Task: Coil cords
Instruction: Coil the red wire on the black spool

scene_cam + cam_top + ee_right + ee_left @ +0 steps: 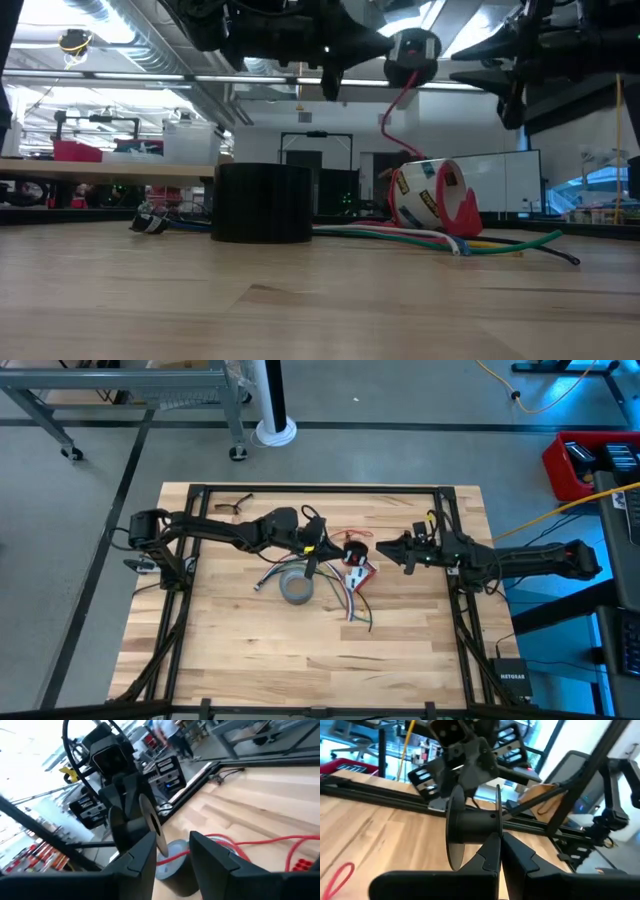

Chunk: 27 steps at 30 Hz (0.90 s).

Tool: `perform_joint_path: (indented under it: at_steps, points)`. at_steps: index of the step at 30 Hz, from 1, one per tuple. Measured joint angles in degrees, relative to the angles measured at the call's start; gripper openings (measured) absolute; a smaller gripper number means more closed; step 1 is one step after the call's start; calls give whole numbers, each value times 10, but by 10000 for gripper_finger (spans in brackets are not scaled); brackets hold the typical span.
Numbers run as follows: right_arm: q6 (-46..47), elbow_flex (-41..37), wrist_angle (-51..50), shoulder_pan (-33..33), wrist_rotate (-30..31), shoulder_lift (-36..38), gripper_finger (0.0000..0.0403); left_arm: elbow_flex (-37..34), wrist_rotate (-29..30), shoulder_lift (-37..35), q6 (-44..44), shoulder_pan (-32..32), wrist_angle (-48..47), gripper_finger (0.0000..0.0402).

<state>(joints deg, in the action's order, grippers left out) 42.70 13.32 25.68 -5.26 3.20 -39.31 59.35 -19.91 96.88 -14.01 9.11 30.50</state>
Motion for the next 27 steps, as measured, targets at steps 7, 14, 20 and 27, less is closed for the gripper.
perform_joint_path:
  at_steps: [7, 14, 20, 27]
  points:
    - [0, 0, 61, 0, -59, -51, 120, 0, -1, 0, 7, -13, 1, 0]
    - [0, 0, 99, 0, -102, -91, 120, 0, -1, 0, 6, -13, 2, 0]
    - [0, 0, 140, 0, -103, -119, 120, 0, -1, 0, 6, -13, 1, 0]
    - [0, 0, 181, 0, -103, -155, 120, 0, -1, 0, 5, -13, 2, 0]
